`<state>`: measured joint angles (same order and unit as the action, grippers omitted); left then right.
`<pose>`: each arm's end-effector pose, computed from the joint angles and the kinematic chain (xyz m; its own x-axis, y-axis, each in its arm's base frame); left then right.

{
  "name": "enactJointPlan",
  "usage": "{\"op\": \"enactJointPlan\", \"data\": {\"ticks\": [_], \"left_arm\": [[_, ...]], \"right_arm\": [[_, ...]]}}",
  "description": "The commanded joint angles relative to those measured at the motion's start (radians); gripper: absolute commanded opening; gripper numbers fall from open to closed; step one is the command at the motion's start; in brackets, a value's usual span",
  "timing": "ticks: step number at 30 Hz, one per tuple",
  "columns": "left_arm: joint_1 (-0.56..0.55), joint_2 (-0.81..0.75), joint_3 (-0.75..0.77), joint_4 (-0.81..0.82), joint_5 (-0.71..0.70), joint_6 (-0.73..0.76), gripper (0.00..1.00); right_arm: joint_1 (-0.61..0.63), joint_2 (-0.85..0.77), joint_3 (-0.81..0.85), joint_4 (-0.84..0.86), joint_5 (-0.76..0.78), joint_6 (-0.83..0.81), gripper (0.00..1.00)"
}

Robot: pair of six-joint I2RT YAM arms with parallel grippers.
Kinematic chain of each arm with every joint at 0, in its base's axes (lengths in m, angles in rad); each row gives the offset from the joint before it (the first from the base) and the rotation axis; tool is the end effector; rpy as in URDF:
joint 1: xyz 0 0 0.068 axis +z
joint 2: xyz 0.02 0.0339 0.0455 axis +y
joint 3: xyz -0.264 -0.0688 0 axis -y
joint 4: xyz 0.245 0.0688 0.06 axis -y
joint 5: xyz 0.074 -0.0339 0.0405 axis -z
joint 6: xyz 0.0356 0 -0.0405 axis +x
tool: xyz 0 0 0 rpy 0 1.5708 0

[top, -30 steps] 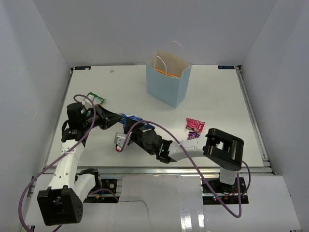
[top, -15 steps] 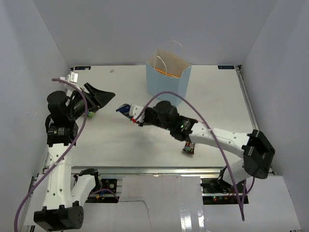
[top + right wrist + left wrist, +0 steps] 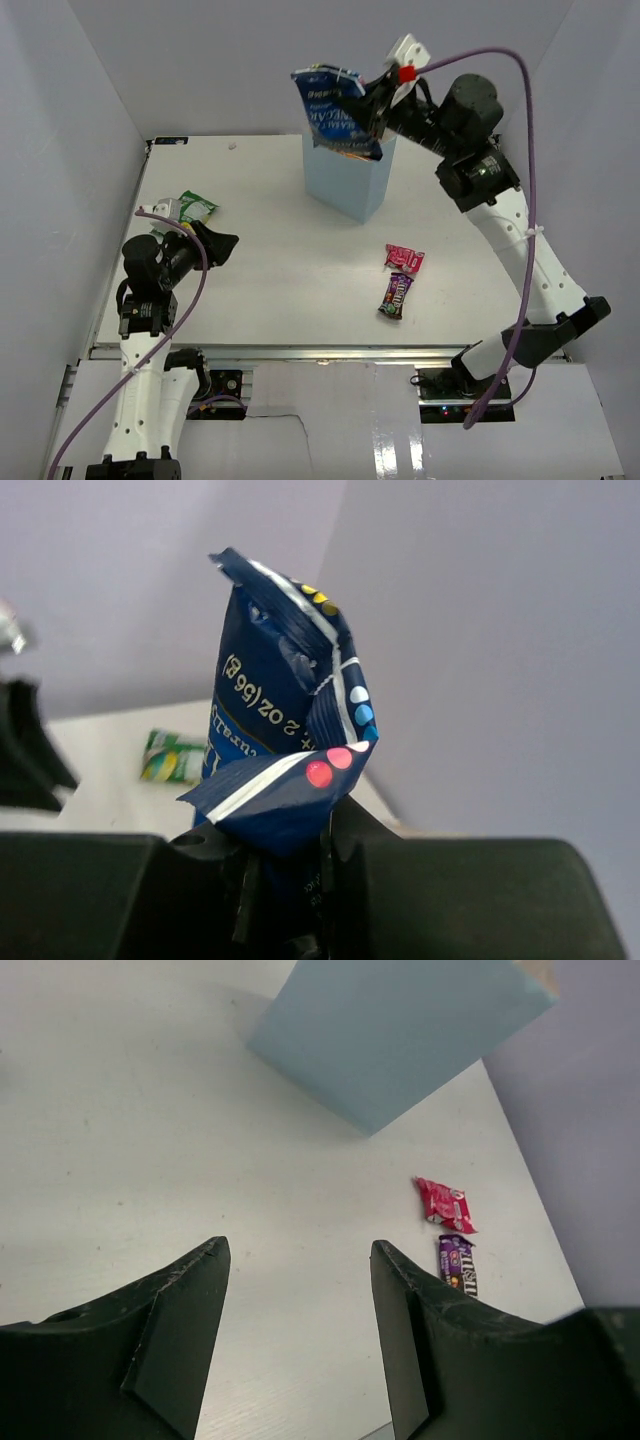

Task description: Place the snacks into the paper bag

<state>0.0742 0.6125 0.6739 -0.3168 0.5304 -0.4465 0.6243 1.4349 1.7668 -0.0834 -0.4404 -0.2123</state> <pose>0.1471 -0.0071 0.3137 -0.4104 -0.4040 -0.8175 0.2738 0.8005 -0.5331 0.2339 0.1872 0.5377 0.3771 0.0368 -0.9254 -0.8026 0.5117 -0.3067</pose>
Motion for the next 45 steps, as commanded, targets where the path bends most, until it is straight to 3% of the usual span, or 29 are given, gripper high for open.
{"op": "enactJointPlan", "data": {"ticks": [1,7,15,25,35,38,39,42,45], "left_arm": [[-0.002,-0.025,-0.028,0.054,0.011,0.066,0.69],[-0.002,-0.028,-0.040,0.061,0.017,0.072,0.69],[-0.002,-0.034,-0.042,0.064,0.019,0.072,0.69],[-0.002,-0.037,-0.046,0.070,0.031,0.069,0.69],[-0.002,-0.031,-0.048,0.070,0.031,0.066,0.69],[-0.002,-0.028,-0.048,0.071,0.029,0.066,0.70],[-0.002,-0.023,-0.048,0.071,0.029,0.066,0.70],[-0.002,-0.013,-0.050,0.067,0.022,0.065,0.72],[-0.002,0.001,-0.048,0.055,-0.027,0.061,0.75]], "right_arm": [[-0.104,0.105,0.207,-0.004,-0.015,0.132,0.08],[-0.218,0.271,0.422,0.104,-0.018,0.205,0.08],[-0.259,0.436,0.415,0.172,-0.021,0.200,0.08],[-0.264,0.532,0.280,0.235,-0.069,0.261,0.08],[-0.265,0.464,-0.009,0.333,-0.070,0.360,0.15],[-0.264,0.429,-0.085,0.349,-0.072,0.352,0.34],[-0.262,0.406,-0.113,0.347,-0.067,0.344,0.48],[-0.265,0.351,-0.133,0.327,-0.043,0.303,0.70],[-0.268,0.282,-0.138,0.303,-0.034,0.268,0.78]]}}
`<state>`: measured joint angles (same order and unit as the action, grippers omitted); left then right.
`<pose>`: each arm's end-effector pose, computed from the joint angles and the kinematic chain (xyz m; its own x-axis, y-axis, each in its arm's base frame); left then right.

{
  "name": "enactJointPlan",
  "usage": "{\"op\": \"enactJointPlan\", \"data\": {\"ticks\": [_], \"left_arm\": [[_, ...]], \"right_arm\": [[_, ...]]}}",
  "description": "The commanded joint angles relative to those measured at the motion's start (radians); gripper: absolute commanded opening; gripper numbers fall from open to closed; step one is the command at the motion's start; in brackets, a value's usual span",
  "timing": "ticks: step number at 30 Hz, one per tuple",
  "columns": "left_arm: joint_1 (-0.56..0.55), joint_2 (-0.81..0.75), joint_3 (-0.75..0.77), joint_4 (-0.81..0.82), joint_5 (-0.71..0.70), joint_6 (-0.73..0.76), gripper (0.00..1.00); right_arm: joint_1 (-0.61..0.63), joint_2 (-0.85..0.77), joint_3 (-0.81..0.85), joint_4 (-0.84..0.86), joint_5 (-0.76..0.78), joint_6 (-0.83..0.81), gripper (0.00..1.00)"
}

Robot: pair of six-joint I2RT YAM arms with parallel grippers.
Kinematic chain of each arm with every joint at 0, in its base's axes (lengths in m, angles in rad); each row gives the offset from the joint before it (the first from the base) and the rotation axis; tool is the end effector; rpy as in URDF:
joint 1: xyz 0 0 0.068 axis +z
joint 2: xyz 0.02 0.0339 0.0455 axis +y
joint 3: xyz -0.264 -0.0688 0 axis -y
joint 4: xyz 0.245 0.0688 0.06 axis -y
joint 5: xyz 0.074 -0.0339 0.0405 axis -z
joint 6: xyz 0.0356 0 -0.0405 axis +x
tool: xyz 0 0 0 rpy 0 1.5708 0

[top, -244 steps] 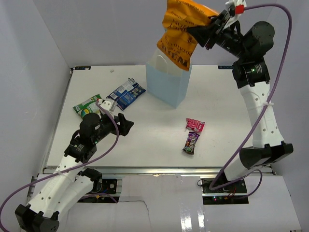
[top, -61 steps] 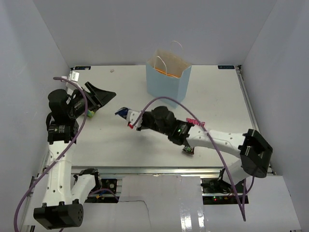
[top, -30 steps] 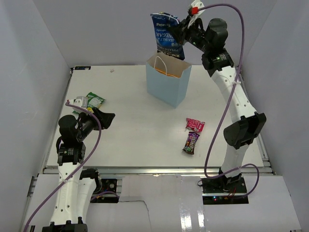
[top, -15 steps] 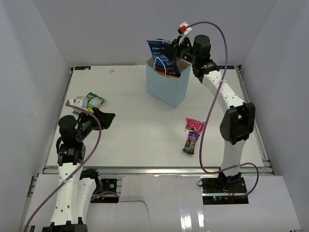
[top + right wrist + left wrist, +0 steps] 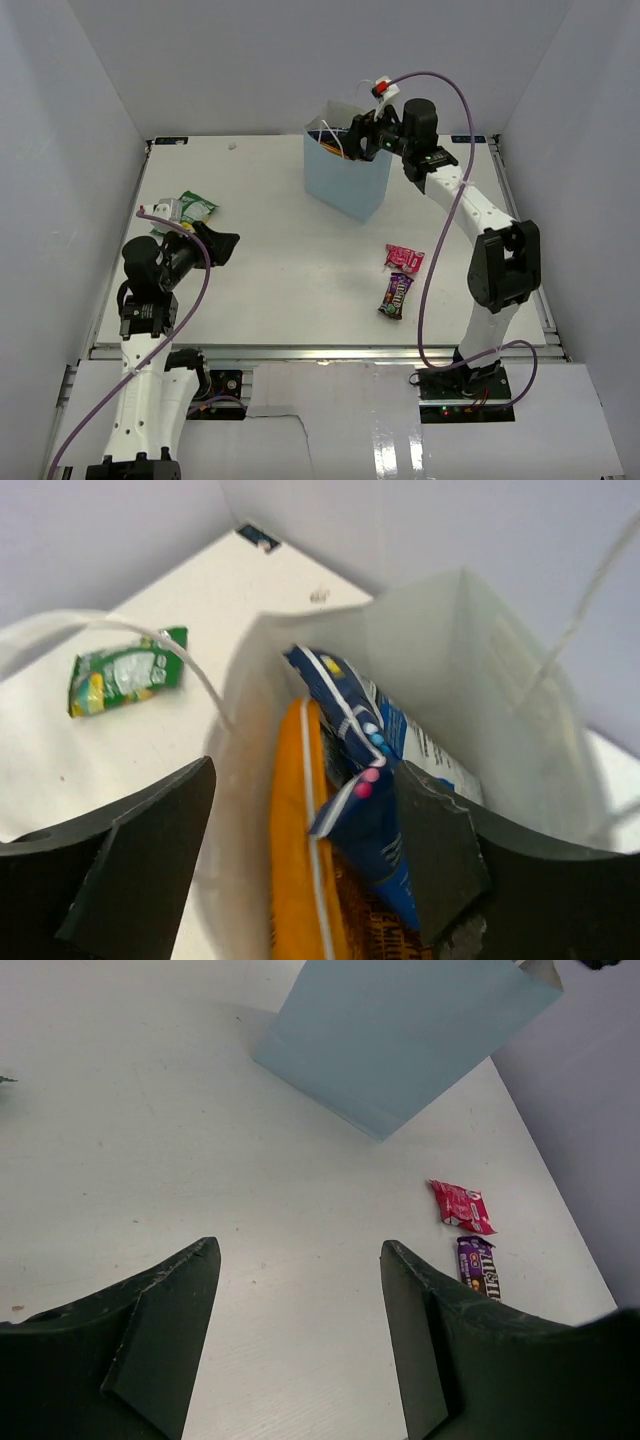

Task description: Place the snacks into the paper bag

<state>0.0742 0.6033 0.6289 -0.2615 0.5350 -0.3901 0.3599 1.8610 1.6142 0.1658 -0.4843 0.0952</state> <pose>0.1487 -0.0071 0.3051 -0.3793 -0.3562 -0.8539 0.3096 0.8208 -0.4800 0.4181 0.1750 0.3563 -0.1463 0.0348 -0.9886 -0.7354 0.6646 0.1322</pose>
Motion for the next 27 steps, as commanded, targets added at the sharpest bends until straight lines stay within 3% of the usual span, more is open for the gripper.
{"op": "enactJointPlan", "data": {"ticks": [1,7,10,12,16,20,22,27], "left_arm": [[-0.002,0.027,-0.001,-0.002,-0.050,0.005,0.76],[-0.002,0.139,0.026,-0.004,-0.200,0.053,0.79],[-0.002,0.232,0.058,0.014,-0.233,0.082,0.79],[-0.002,0.326,0.103,0.042,-0.257,0.118,0.89],[-0.002,0.522,0.198,0.091,-0.358,0.224,0.94],[-0.002,0.732,0.284,0.123,-0.518,0.361,0.94],[-0.002,0.837,0.299,0.185,-0.594,0.425,0.93],[-0.004,0.986,0.339,0.310,-0.636,0.582,0.89]], "right_arm": [[-0.006,-0.164,0.015,0.037,0.015,-0.046,0.78],[-0.047,-0.351,-0.066,-0.009,-0.020,-0.071,0.85],[-0.119,-0.479,-0.204,-0.011,-0.166,-0.061,0.88],[-0.157,-0.573,-0.342,-0.026,-0.310,-0.066,0.90],[-0.147,-0.684,-0.529,-0.242,-0.540,-0.223,0.91],[-0.145,-0.804,-0.703,-0.400,-0.525,-0.420,0.92],[-0.145,-0.827,-0.756,-0.452,-0.513,-0.466,0.92],[-0.145,-0.864,-0.801,-0.471,-0.550,-0.491,0.91]]}}
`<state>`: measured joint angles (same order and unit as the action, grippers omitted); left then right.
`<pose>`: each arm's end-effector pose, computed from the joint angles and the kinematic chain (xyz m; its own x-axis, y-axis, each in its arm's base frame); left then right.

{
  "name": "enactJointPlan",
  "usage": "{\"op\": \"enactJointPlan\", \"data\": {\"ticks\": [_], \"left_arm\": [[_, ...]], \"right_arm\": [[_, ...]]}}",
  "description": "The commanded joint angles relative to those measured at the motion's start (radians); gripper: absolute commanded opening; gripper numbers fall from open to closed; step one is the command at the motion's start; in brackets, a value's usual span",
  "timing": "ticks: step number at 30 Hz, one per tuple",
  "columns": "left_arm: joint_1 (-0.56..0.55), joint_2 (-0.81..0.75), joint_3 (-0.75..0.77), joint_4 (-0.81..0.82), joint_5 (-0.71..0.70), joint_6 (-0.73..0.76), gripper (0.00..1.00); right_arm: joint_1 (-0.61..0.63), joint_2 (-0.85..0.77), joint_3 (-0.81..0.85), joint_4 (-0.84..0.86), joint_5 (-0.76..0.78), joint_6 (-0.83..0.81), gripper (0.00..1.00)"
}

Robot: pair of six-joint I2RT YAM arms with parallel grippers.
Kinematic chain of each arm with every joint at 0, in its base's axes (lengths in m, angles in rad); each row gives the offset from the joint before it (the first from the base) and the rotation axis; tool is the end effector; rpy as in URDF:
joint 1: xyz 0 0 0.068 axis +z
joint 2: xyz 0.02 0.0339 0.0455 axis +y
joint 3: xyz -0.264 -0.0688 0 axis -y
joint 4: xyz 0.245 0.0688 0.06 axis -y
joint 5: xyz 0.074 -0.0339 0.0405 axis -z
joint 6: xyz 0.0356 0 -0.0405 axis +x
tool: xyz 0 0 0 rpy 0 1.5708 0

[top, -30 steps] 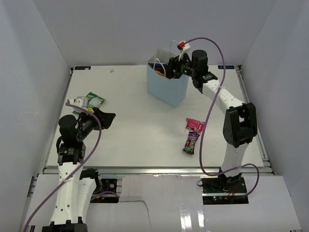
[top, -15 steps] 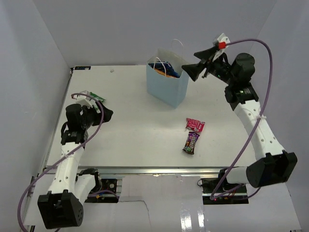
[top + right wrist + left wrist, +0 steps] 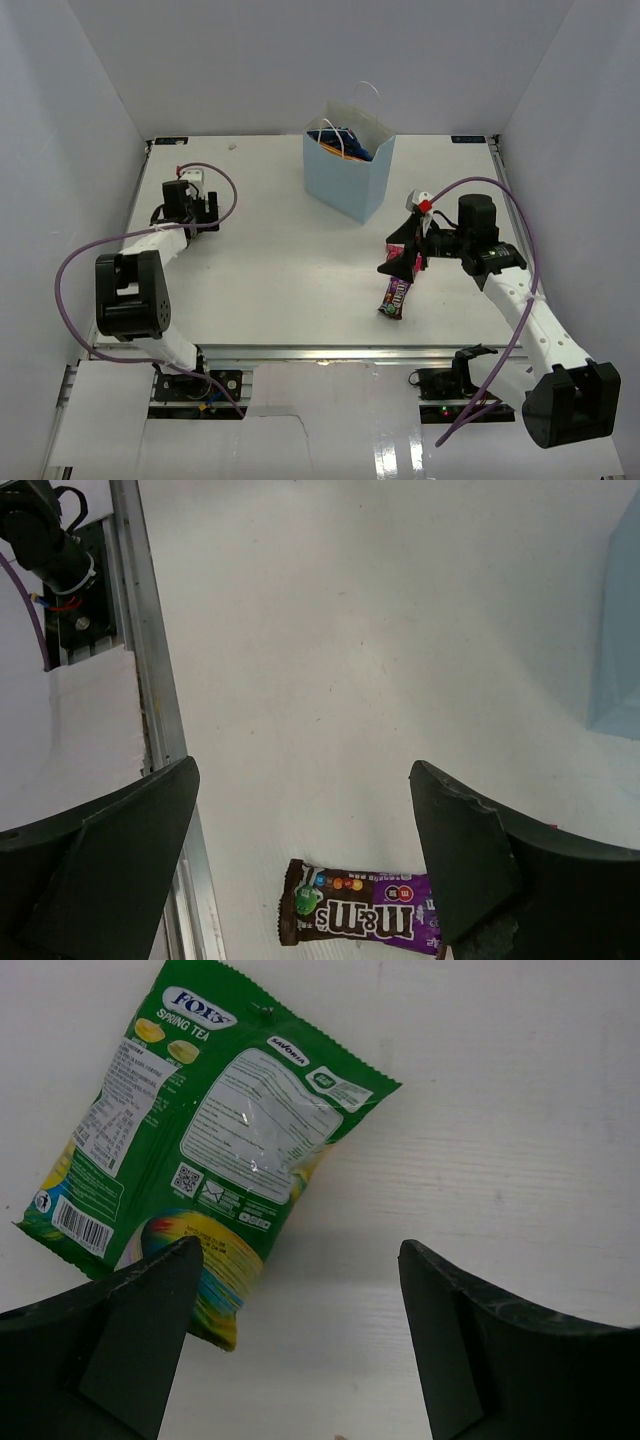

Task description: Place the snacks into the paper bag

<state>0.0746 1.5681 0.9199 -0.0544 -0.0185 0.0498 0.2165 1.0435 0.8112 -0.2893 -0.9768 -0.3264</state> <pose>0.3335 0.0256 0.2066 -0.6480 0.0015 -0.7616 -0.0564 0.9972 0.0499 0.2093 0.0762 0.2968 -0.1974 -0.2272 -0.9536 -0.9346 0.3372 0.1131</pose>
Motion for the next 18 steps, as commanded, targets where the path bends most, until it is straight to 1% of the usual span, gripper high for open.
{"op": "enactJointPlan", "data": {"ticks": [1,2,6,11,14,17,18], "left_arm": [[-0.004,0.053,0.060,0.119,-0.093,0.159,0.89],[-0.004,0.069,0.065,0.140,-0.101,0.203,0.88],[-0.009,0.167,0.106,0.143,-0.147,0.281,0.88],[-0.022,0.274,0.142,0.139,-0.218,0.328,0.86],[-0.032,0.325,0.165,0.136,-0.254,0.334,0.81],[-0.039,0.346,0.178,0.136,-0.281,0.321,0.70],[-0.039,0.342,0.180,0.134,-0.285,0.318,0.65]], "right_arm": [[-0.002,-0.048,-0.004,-0.005,-0.047,-0.068,0.91],[-0.002,-0.046,-0.006,-0.007,-0.043,-0.072,0.91],[-0.002,-0.031,-0.012,-0.014,-0.045,-0.088,0.91],[0.000,-0.025,-0.014,-0.007,-0.037,-0.088,0.91],[0.000,-0.026,-0.018,-0.001,-0.031,-0.088,0.91],[0.000,-0.022,-0.018,0.001,-0.023,-0.088,0.91],[0.000,-0.022,-0.020,0.001,-0.025,-0.088,0.91]]}}
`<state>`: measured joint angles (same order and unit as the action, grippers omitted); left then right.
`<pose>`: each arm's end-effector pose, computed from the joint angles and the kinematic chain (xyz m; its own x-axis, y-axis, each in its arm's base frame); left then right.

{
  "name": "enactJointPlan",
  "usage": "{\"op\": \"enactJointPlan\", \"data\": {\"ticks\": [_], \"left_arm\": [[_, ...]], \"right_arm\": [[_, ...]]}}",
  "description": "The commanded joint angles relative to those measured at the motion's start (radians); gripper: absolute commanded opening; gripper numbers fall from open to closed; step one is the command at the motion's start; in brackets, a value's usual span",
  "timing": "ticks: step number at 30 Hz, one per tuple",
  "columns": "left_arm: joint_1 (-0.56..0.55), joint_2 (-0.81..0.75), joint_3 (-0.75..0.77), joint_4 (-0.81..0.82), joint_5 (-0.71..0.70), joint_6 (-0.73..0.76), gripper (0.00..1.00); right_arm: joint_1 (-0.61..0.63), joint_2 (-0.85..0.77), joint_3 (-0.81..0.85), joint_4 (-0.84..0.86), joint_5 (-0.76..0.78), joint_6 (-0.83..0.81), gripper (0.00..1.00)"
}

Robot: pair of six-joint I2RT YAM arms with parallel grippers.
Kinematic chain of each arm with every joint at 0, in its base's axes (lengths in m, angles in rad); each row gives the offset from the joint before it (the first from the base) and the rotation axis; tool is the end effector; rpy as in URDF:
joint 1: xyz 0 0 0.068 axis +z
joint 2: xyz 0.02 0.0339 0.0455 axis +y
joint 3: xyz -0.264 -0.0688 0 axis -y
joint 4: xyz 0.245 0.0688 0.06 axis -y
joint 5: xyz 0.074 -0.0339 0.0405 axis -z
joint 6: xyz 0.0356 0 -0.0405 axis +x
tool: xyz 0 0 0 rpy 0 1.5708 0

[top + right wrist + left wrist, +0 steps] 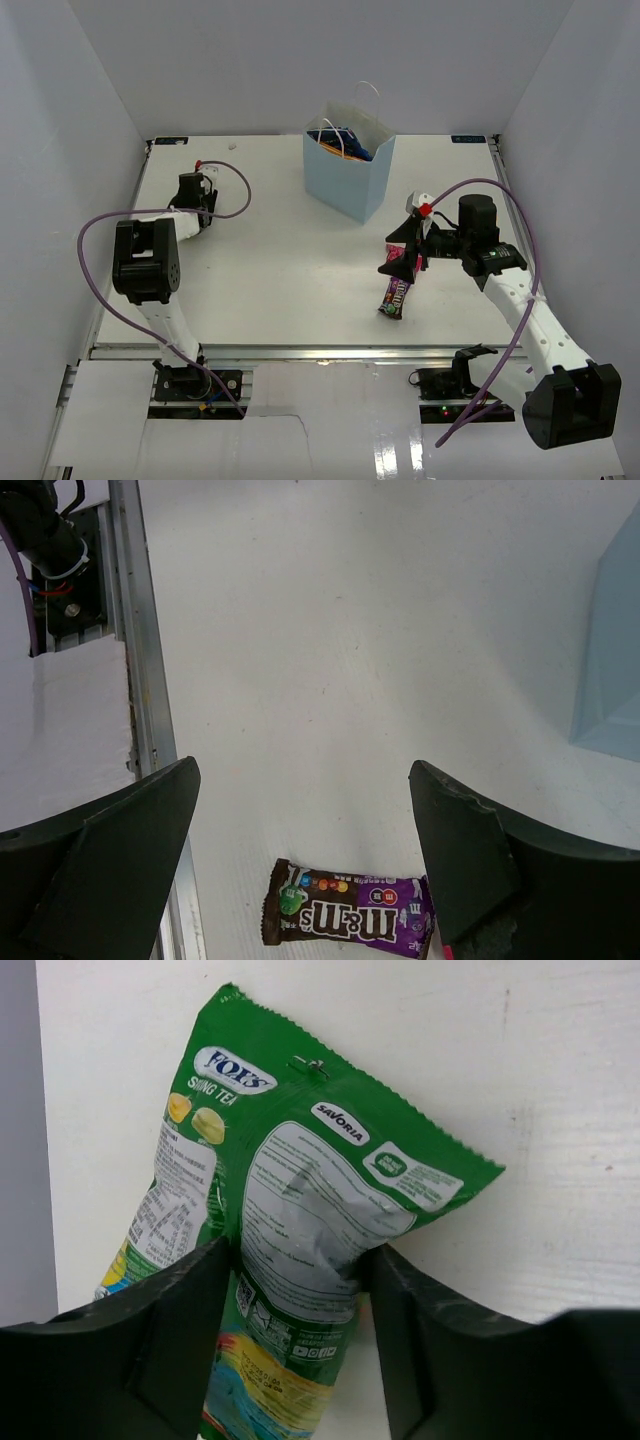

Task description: Place the snacks into the paper bag

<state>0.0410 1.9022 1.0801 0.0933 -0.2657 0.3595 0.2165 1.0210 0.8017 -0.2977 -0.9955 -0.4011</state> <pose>0.3967 0.0256 0.1523 -0.7056 0.3108 -0.6368 0.0139 0.9046 0.4261 0.2040 0.0754 0.2977 -0.1207 -0.2440 -0.9622 -0.9519 0.3035 0.0424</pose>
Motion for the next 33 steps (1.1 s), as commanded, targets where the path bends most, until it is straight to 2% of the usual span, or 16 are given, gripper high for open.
{"op": "enactJointPlan", "data": {"ticks": [1,3,4,8,9,13,14,18,19,22,26,29,33], "left_arm": [[-0.009,0.002,0.020,-0.012,-0.040,-0.004,0.61],[-0.012,-0.020,0.020,-0.015,-0.033,-0.022,0.53],[-0.013,-0.050,0.021,-0.020,-0.017,-0.033,0.45],[-0.024,-0.133,0.021,-0.070,0.049,-0.118,0.32],[-0.023,-0.172,0.020,-0.084,0.071,-0.137,0.26],[-0.058,-0.322,-0.011,-0.190,0.232,-0.286,0.14],[-0.059,-0.356,-0.023,-0.199,0.335,-0.348,0.13],[-0.081,-0.500,-0.095,-0.248,0.593,-0.499,0.13],[-0.095,-0.526,-0.117,-0.256,0.647,-0.520,0.13],[-0.167,-0.623,-0.204,-0.270,0.792,-0.588,0.13],[-0.297,-0.745,-0.304,-0.277,0.875,-0.646,0.15],[-0.354,-0.813,-0.336,-0.283,0.960,-0.680,0.16],[-0.415,-0.862,-0.391,-0.283,1.042,-0.697,0.17]], "right_arm": [[0.000,0.002,-0.012,0.011,-0.006,-0.015,0.91],[0.000,0.004,-0.013,0.012,-0.006,-0.015,0.91],[0.000,0.007,-0.013,0.011,-0.009,-0.016,0.91],[0.000,0.011,-0.016,0.011,-0.025,-0.019,0.90],[0.000,0.008,-0.018,0.011,-0.037,-0.021,0.90],[0.001,-0.001,-0.030,-0.007,-0.113,-0.068,0.90],[0.004,-0.004,-0.033,-0.017,-0.139,-0.094,0.91],[0.061,-0.024,-0.019,-0.177,-0.210,-0.388,0.91],[0.082,-0.044,-0.018,-0.204,-0.192,-0.512,0.91],[0.185,-0.113,-0.039,-0.193,-0.054,-0.665,0.93],[0.332,-0.177,-0.068,-0.101,0.167,-0.784,0.96],[0.380,-0.171,-0.035,-0.064,0.207,-0.803,0.97],[0.455,-0.067,0.065,-0.058,0.271,-0.802,0.98]]}}
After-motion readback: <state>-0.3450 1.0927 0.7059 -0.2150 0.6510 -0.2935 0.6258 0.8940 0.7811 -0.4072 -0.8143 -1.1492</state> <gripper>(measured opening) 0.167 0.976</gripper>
